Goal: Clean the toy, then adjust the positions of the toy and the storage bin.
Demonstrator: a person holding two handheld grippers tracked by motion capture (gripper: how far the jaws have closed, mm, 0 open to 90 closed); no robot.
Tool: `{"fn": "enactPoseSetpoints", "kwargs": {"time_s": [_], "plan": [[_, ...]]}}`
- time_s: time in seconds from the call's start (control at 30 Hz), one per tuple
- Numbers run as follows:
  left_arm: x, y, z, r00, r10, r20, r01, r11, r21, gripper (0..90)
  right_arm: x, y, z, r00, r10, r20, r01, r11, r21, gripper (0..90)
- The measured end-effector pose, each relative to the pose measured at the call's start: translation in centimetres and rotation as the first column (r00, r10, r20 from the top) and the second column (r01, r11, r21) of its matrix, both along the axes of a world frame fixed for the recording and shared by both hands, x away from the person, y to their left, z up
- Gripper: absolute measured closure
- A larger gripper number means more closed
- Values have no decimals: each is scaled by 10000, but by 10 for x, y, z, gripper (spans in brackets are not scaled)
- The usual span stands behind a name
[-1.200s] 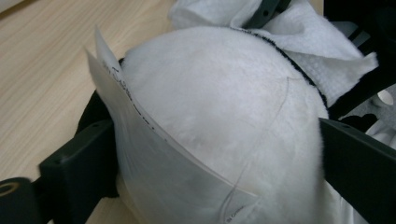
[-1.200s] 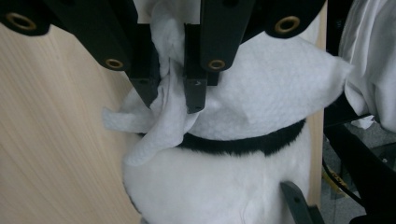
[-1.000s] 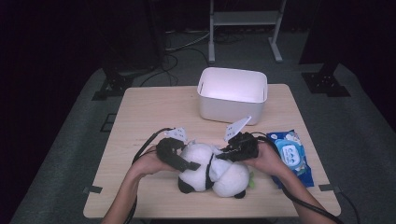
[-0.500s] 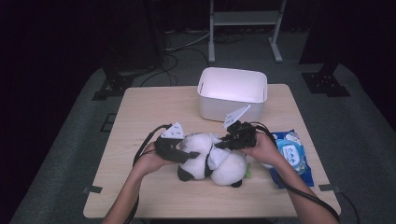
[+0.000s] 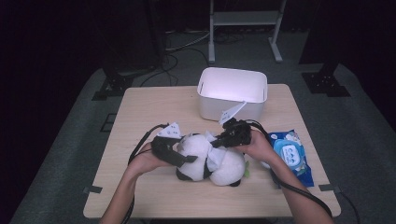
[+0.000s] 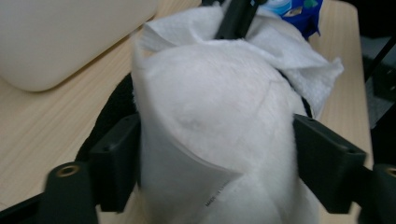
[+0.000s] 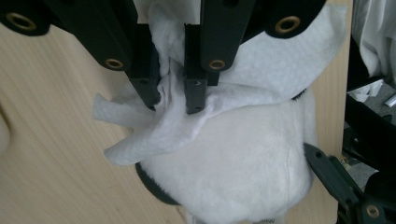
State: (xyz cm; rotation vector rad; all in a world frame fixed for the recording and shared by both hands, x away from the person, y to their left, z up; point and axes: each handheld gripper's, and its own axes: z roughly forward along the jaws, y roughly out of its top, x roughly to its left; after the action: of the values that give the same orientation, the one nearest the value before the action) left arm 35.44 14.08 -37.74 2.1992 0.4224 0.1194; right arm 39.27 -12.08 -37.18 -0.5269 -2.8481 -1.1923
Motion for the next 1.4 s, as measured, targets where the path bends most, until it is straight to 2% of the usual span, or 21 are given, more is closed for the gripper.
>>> {"fn": "enactPoseSetpoints", "kwargs": {"time_s": [0.2,0.27,0.37,0.43,0.67,0.9,1.07,1.27,1.4], "plan": [[-2,1,7,9986,426,-309,-432,9989,-187,49,-13,1,1,9994,259,207,-258,9996,-71,792],[-1,-2,4,9976,307,-619,-308,9995,-9,26,-17,1,1,9988,386,300,-384,9992,-64,792],[0,-6,-6,9925,176,-1206,-137,9994,330,15,-21,2,2,9982,421,426,-418,9991,-88,792],[1,-6,-10,9905,207,-1357,-157,9992,377,11,-21,2,2,9983,394,428,-390,9992,-100,792],[1,-2,-11,9903,92,-1389,-47,9994,330,47,-20,3,1,9984,450,328,-447,9990,-92,791],[1,-1,-13,9898,129,-1417,-96,9997,239,46,-19,5,0,9988,428,225,-427,9991,-21,790],[0,-1,-12,9895,86,-1444,-46,9996,278,46,-22,2,4,9980,468,427,-467,9989,-47,791],[2,0,-16,9839,232,-1772,-192,9995,240,29,-30,-6,12,9981,557,278,-565,9980,279,791],[0,0,-16,9881,26,-1539,30,9993,361,32,-26,4,15,9969,744,254,-751,9967,292,791]]}}
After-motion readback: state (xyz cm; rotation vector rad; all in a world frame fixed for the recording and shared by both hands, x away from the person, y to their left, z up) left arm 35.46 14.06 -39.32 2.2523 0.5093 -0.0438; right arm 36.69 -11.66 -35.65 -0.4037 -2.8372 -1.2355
